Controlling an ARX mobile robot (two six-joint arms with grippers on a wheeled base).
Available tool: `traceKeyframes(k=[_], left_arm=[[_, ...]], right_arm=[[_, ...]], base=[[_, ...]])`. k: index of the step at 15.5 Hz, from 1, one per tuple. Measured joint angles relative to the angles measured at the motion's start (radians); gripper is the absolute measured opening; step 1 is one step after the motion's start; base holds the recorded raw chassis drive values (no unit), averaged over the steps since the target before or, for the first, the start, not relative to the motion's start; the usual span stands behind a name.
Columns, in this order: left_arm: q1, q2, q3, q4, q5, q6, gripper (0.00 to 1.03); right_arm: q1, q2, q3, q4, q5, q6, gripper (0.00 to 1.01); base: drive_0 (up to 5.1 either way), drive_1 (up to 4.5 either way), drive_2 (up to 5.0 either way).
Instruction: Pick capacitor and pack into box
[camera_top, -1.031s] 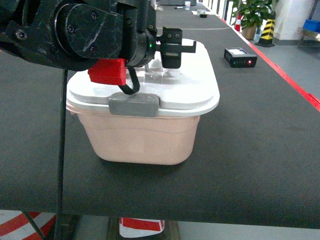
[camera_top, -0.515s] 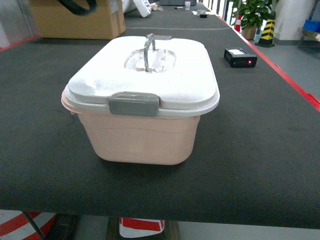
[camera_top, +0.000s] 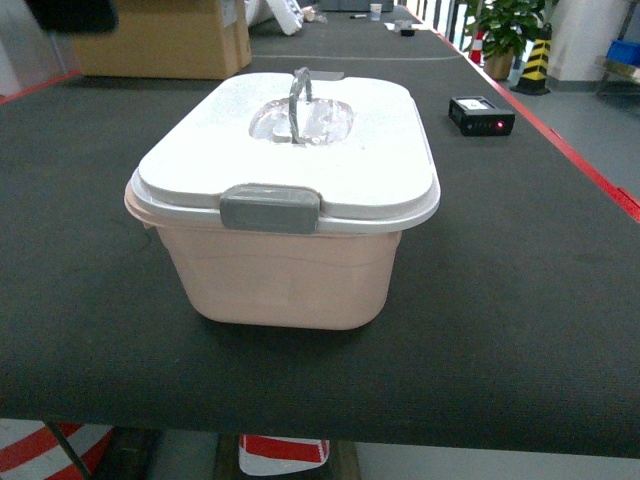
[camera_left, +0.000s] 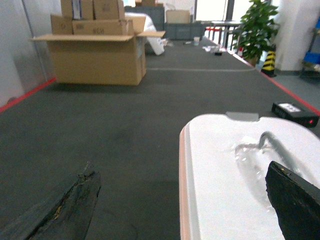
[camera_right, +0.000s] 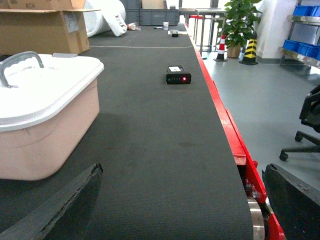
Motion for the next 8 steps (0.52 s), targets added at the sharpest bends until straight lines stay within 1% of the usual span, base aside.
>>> traceKeyframes(k=[1, 4, 5, 6, 7, 8], left_arm=[[0.003, 0.011, -0.002, 0.002, -0.001, -0.01, 0.98], [-0.003, 0.003, 0.002, 0.012, 0.002, -0.016, 0.98], [-0.003, 0.003, 0.003, -0.005, 0.0, -0.016, 0.97], [0.01, -0.031, -0.005, -0.093, -0.002, -0.015, 0.87], [0.051, -0.126, -0.119, -0.07, 0.026, -0.015, 0.68], [0.084, -0.19, -0.194, -0.048, 0.052, -0.016, 0.52]], right_arm=[[0.0, 0.0, 0.0, 0.0, 0.0, 0.0, 0.98], [0.0, 0.0, 0.0, 0.0, 0.0, 0.0, 0.98], [0.0, 0.0, 0.0, 0.0, 0.0, 0.0, 0.98], [0.0, 0.0, 0.0, 0.0, 0.0, 0.0, 0.98], [0.0, 0.0, 0.0, 0.0, 0.0, 0.0, 0.98], [0.0, 0.0, 0.0, 0.0, 0.0, 0.0, 0.98]], base=[[0.0, 0.0, 0.0], [0.0, 0.0, 0.0], [0.0, 0.0, 0.0], [0.0, 0.0, 0.0], [0.0, 0.0, 0.0], [0.0, 0.0, 0.0]])
